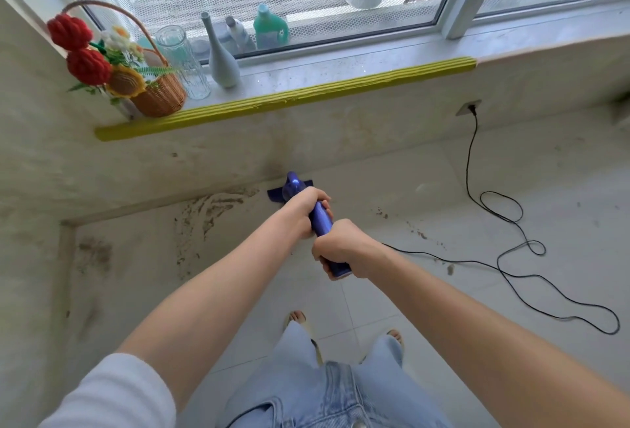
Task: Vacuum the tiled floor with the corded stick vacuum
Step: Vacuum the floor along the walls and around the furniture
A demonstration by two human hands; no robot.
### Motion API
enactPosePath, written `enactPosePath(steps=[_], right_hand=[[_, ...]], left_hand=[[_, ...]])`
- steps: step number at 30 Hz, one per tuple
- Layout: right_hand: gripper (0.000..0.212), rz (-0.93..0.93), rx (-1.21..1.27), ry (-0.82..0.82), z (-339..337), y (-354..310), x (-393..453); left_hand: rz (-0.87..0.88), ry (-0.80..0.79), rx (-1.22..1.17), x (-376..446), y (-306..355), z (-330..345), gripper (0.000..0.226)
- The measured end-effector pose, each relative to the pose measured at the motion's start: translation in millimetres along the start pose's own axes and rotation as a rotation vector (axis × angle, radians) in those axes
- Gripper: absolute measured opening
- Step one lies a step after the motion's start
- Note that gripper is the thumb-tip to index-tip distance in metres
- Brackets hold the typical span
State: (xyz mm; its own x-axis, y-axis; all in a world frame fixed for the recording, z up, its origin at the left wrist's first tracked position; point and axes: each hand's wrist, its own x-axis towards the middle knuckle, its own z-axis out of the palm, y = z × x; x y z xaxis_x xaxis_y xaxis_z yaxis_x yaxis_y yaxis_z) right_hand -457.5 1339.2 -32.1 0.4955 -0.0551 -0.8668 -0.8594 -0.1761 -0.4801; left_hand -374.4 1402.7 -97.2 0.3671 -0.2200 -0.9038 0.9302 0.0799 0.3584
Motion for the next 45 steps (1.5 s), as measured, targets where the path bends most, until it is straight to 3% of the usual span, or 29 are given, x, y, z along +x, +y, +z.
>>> enactPosePath(steps=[17,29,34,45], right_hand=[[0.012,-0.014,0.012,0.069,-5.7,-34.2,25.5],[0.014,0.004,-0.029,0.028,-7.0,-26.6,10.5],[0.016,-0.005,-0.025,-0.011,-2.8,-31.3,1.7],[0.014,-0.012,-0.027,0.067,1.0,-32.6,20.4]], left_hand=[[0.011,0.026,0.052,12.1,42.0,10.1,0.03],[0.004,0.061,0.068,8.7,29.2,9.6,0.027],[-0.009,-0.003,-0.003,-0.2,28.5,-1.1,0.031],[-0.011,-0.002,0.041,5.2,39.3,5.6,0.027]])
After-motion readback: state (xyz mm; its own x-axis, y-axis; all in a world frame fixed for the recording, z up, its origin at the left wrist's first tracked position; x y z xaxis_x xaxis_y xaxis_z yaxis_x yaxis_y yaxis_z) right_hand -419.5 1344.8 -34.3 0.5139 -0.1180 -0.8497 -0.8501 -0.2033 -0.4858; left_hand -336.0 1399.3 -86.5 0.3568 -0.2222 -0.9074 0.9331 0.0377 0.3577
